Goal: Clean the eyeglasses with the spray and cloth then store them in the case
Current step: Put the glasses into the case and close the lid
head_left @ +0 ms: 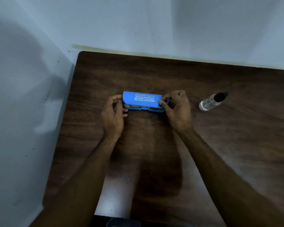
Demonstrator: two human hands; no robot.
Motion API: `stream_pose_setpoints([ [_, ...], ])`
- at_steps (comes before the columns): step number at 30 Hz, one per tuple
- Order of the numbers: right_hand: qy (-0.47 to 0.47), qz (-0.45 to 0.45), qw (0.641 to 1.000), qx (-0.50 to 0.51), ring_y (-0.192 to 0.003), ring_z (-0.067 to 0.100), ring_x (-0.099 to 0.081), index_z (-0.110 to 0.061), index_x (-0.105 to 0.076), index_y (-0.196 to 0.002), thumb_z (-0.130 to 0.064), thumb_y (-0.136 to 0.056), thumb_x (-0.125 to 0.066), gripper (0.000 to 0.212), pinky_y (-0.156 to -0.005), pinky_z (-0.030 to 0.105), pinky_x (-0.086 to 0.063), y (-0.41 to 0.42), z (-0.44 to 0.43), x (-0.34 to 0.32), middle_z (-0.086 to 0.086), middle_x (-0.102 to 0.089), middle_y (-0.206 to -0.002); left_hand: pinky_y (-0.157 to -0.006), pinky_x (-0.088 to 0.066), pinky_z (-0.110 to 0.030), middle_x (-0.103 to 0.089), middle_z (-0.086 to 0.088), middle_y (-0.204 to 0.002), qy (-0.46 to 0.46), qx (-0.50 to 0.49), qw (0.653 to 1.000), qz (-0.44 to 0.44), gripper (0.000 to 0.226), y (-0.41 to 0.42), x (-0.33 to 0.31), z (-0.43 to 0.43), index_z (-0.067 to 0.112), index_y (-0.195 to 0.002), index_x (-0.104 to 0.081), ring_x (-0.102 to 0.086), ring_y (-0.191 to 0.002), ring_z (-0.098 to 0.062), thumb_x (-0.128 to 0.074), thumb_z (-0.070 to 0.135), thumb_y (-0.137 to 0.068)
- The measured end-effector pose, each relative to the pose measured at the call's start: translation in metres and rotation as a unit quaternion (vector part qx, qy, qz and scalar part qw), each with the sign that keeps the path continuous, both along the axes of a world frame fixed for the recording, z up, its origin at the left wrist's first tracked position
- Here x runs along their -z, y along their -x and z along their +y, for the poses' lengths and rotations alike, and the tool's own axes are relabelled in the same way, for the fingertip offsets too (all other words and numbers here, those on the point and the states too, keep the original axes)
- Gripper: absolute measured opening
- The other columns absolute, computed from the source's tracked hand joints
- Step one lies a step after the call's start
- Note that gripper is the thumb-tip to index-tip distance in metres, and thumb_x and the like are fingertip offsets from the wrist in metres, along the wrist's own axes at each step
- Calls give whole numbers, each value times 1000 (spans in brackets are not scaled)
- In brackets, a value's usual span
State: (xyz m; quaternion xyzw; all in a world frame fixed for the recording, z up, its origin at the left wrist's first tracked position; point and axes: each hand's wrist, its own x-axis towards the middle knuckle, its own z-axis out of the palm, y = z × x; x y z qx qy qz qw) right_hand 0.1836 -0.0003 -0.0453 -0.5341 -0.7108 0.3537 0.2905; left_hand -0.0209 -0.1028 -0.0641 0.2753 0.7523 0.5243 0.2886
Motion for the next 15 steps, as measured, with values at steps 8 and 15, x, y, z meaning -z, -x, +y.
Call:
stream_pose_setpoints([
  [8,-14,-59,998,-18,-119,16,-53,-23,-73,-118,-24,-89,-79,29,-96,39,-56,0,-5,7,-1,-52,-125,-51,-61,-32,-74,0,-102,69,-26,997,-19,33,3,-8,15,20,-112,-71,-77,-78,-18,-65,50,-100],
  [15,-9,-43,999,-26,-118,15,-56,-24,-73,-116,-21,-86,-82,31,-97,39,-56,-3,0,8,-3,-54,-124,-52,-61,-32,-76,2,-99,64,-28,997,-19,27,3,-1,14,24,-114,-73,-76,-74,-15,-75,42,-95],
])
